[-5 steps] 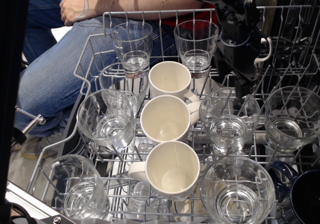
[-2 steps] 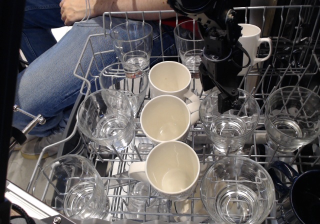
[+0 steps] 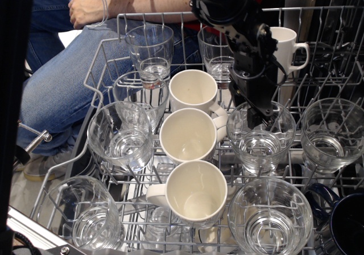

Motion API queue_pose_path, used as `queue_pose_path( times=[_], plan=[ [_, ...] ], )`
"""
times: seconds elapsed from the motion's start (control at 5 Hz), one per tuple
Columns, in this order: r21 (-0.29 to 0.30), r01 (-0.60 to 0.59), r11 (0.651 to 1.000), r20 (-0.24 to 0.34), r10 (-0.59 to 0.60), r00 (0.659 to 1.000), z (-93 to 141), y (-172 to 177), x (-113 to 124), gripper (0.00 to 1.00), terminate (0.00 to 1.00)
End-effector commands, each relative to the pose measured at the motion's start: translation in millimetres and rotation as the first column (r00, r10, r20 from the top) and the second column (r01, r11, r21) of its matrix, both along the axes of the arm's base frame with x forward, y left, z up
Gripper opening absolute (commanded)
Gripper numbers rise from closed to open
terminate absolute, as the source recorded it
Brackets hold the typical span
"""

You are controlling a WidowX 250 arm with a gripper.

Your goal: Pick up glass cup

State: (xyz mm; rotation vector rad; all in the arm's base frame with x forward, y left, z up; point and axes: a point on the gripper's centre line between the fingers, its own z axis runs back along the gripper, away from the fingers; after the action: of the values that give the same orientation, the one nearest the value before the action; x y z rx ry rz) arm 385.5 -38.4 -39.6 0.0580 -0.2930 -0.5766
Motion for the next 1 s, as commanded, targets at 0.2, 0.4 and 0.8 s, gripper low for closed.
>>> queue_pose_path(
  times=[0.2, 0.4, 0.8],
  plan=[
    [-0.016, -0.095, 0.995, 0.067, 0.096, 0.993, 13, -8, 11, 0.0, 0.0],
    [0.011, -0.099, 0.995, -0.002, 0.099, 0.995, 40, -11, 15, 0.0, 0.0],
    [-0.031, -0.077, 0.997, -0.107, 0.073, 0.992, 80, -5, 9, 0.0, 0.0]
  ],
)
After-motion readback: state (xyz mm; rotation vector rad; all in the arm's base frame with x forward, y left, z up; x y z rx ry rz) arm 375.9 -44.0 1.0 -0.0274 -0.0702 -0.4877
